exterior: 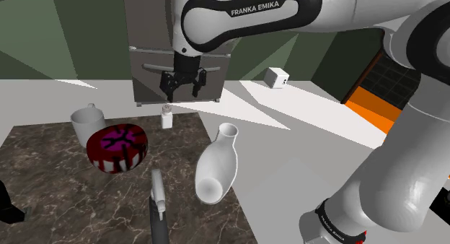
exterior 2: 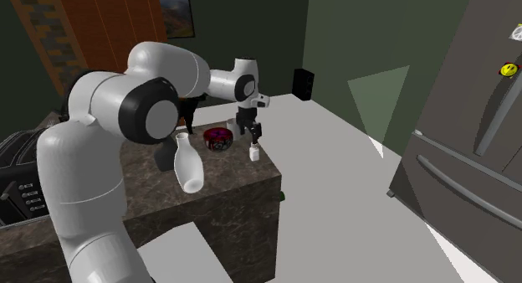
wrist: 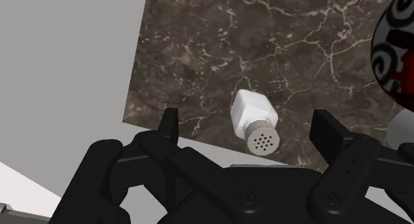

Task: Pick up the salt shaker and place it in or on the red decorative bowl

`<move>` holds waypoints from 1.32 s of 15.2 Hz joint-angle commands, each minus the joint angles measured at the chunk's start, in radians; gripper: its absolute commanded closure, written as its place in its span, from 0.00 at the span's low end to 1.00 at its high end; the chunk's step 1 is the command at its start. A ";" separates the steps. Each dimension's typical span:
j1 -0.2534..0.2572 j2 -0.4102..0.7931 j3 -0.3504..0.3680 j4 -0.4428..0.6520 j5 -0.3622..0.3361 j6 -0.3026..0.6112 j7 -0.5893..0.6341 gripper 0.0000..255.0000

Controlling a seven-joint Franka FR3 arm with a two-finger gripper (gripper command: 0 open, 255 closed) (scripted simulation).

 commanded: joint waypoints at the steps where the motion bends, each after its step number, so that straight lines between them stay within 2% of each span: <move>1: 0.017 0.083 -0.001 0.081 -0.035 -0.004 0.028 0.00; 4: 0.053 0.208 -0.008 0.215 -0.081 -0.022 0.068 0.00; 12: 0.055 0.243 -0.015 0.162 -0.093 0.064 0.076 0.00; 20: 0.056 0.243 -0.015 0.162 -0.093 0.064 0.076 0.00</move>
